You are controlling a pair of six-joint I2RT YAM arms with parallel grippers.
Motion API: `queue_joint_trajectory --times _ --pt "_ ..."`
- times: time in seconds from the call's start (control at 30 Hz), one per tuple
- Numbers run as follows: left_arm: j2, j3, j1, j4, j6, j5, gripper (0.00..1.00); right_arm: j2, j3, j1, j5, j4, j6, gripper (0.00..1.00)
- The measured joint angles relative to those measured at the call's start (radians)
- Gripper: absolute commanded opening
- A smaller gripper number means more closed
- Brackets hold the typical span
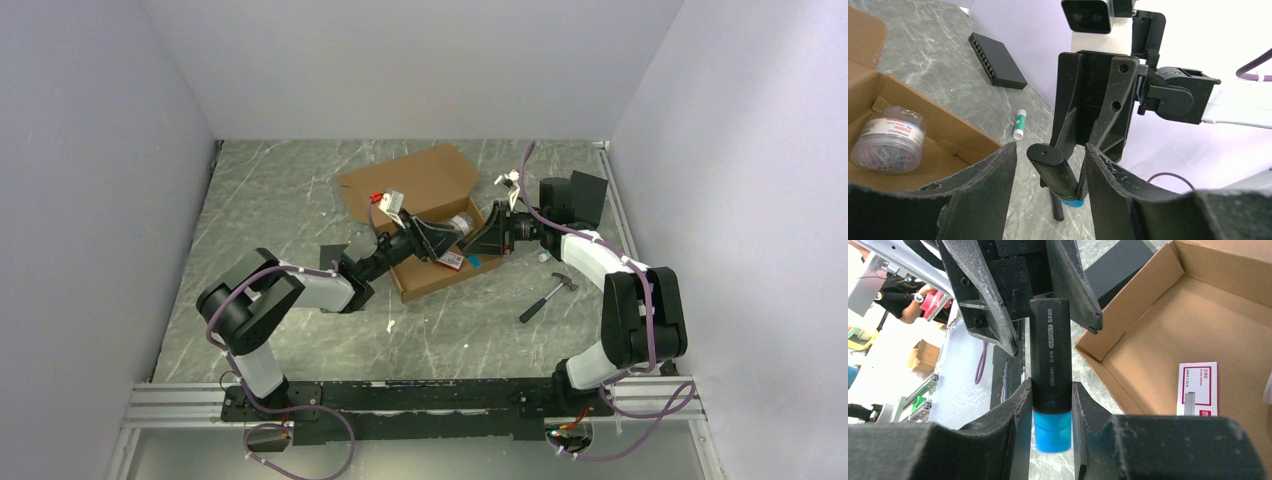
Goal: Fold the paper box
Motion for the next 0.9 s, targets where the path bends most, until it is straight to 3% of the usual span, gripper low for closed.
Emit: queue_joint_trajectory --times 0.07,0.27,0.67,0.9 --pt "0.006 0.0 0.0 0.01 -0.008 0.01 0.52 0.002 0.0 0.0 0.0 0.0 0.0 0.0" --pt "0.008 0.005 0.002 0.003 -0.025 0.026 0.28 0.015 0.0 0.001 -0.013 0.0 0.002 0.0" --pt "0.008 0.036 0.005 -0.051 -0.056 0.04 0.09 0.023 0.0 0.001 -0.016 0.011 -0.003 0.01" --pt "0.007 0.036 0.007 -0.093 -0.056 0.002 0.03 0.025 -0.001 0.005 0.051 0.012 -0.003 0.15"
